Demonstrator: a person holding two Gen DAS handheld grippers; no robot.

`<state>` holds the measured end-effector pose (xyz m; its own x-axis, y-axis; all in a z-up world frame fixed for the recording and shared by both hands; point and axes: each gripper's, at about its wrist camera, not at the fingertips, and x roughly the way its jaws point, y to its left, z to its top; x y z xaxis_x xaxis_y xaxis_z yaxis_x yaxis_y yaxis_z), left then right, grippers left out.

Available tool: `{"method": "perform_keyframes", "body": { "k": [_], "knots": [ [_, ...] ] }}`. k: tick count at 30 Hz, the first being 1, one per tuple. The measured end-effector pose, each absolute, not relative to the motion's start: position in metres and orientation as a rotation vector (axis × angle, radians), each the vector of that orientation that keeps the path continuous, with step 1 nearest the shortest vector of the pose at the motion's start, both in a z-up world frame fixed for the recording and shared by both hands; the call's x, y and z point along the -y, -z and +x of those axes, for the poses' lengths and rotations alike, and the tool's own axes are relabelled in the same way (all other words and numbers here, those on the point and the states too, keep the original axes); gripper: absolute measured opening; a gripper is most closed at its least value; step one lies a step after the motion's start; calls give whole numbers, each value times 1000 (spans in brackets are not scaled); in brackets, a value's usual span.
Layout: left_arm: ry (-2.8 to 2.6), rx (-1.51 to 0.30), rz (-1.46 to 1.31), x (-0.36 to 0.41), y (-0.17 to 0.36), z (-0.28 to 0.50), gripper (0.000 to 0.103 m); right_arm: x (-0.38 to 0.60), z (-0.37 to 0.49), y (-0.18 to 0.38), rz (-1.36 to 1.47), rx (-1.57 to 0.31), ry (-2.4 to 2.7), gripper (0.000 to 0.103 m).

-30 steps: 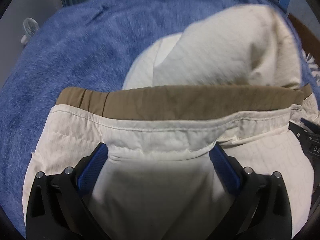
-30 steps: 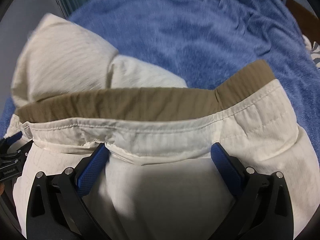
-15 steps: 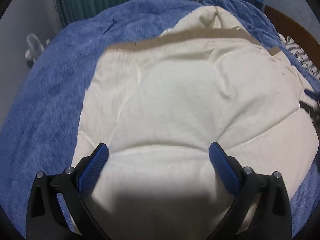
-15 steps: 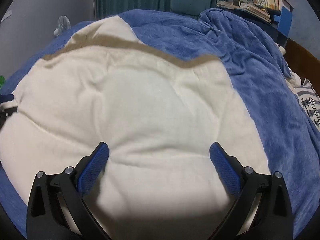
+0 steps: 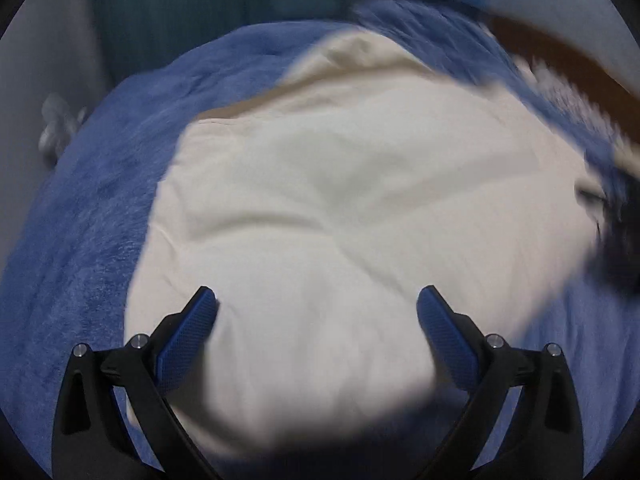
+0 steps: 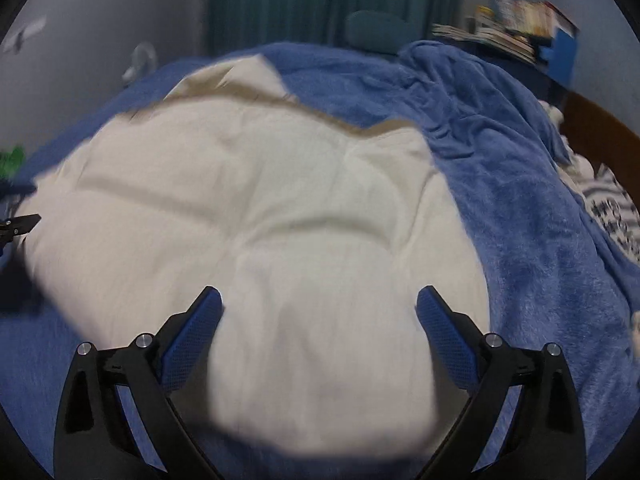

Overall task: Fold large clothes
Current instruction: 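Pull both tools back from the folded jacket bundle, then reach both tools back to the tan hem edge of the bundle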

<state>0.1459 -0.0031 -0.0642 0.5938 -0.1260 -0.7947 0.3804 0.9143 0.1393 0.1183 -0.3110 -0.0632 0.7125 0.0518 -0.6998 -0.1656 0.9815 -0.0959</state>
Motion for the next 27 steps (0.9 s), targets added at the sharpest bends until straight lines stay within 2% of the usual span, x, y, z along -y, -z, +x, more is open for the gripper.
{"method": "perform_keyframes", "body": {
  "k": [6,11,14,17,19,22,24,27],
  "knots": [
    [323,-901,340,-2,93,140,97,331,115,88,-119,-835,-116,95],
    [319,-848,254,-13,69,134,97,325,110,54,-77,-720,-114,94],
    [302,-840,69,-29,46,158,97,316,132,49,-109,-743,-76,94],
    [246,-902,78,-26,50,205,97,319,166,60,-93,-802,-33,94],
    [190,-939,95,-20,53,238,97,320,189,57,-65,-827,-14,94],
    [234,-899,37,6,32,254,97,301,213,31,-53,-763,-95,91],
    [314,-886,53,35,26,266,97,279,222,27,-114,-757,-159,94],
    [335,-930,177,76,43,291,97,259,248,46,-149,-871,-218,95]
  ]
}}
